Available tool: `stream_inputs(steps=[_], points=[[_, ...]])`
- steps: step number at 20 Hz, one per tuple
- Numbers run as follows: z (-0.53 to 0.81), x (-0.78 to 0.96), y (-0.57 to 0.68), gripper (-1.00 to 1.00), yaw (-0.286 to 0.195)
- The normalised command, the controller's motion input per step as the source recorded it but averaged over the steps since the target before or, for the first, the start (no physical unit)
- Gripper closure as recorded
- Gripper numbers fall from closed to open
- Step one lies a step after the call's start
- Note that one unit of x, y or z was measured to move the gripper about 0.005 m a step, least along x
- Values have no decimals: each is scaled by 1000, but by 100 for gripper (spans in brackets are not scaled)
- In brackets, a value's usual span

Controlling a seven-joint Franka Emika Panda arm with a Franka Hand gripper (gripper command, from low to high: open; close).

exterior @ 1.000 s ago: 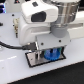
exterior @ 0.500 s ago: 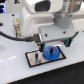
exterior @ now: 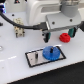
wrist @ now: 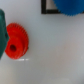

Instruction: Insert the blue gear onto the right peg, followed by the red gear

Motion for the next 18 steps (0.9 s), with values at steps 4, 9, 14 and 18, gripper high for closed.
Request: stream_inputs(steps=[4, 9, 14, 18], points=[[8, -388, 509, -100, 0], [-94, -337, 407, -100, 0], [-309, -261, 262, -100, 0], [-352, -113, 46, -100, 0]])
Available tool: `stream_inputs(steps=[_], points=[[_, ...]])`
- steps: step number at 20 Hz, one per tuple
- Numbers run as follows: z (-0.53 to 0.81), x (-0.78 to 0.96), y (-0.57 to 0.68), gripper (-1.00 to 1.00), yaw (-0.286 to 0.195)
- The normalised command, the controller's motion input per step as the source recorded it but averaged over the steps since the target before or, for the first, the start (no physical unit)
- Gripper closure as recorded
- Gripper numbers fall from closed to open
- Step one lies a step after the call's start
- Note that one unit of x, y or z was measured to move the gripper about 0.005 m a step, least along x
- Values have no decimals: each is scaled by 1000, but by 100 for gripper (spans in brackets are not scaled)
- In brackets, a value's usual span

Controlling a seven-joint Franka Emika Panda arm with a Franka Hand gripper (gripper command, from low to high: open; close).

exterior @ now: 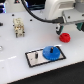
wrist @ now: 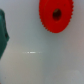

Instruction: Insert the blue gear onto the right peg, followed by the red gear

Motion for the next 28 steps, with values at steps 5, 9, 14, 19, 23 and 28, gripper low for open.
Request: stream_inputs(steps=[5, 9, 14, 19, 23, 28], points=[[-332, -69, -40, -100, 0], [-296, -68, -107, -100, 0], [-233, -100, -39, 100, 0], [-106, -181, 12, 100, 0], [-7, -90, 2, 100, 0], [30, -43, 1, 100, 0]])
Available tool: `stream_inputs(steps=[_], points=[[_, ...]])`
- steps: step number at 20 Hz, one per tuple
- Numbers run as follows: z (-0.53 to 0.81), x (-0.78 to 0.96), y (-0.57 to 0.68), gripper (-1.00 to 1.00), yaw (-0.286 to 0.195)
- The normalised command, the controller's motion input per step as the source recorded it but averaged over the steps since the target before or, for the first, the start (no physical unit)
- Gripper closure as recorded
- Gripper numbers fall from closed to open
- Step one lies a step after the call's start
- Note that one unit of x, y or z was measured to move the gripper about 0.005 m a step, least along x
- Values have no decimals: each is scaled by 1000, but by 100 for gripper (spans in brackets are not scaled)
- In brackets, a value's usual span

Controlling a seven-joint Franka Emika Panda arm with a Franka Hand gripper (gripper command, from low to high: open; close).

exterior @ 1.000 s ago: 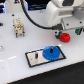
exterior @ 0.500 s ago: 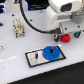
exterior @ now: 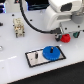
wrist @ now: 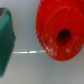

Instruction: Insert the blue gear onto the right peg, followed by the red gear

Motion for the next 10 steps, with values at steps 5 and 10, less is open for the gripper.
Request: stream_inputs(steps=[5, 10], points=[[200, -4, -31, 100, 0], [580, 158, -40, 100, 0]])
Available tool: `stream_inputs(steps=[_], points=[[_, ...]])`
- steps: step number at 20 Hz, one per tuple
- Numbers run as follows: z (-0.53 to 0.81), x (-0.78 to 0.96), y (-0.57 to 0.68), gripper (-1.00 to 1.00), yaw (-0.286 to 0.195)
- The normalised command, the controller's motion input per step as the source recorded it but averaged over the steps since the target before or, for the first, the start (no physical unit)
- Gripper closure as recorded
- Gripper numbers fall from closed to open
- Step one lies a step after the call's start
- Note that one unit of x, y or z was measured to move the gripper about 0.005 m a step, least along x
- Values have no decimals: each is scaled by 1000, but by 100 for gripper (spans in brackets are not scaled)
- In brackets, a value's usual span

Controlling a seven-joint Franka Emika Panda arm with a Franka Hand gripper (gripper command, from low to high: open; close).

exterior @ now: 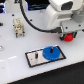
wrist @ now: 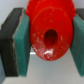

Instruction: Insert the blue gear onto the right peg, followed by the red gear

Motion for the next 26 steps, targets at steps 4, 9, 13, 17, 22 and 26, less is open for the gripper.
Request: stream_inputs(steps=[4, 9, 13, 17, 22, 26], points=[[592, 322, -118, 100, 0], [523, 456, -264, 100, 0], [423, 491, -350, 100, 0], [360, 476, -377, 100, 0], [216, 499, -393, 100, 0], [183, 531, -391, 100, 0]])
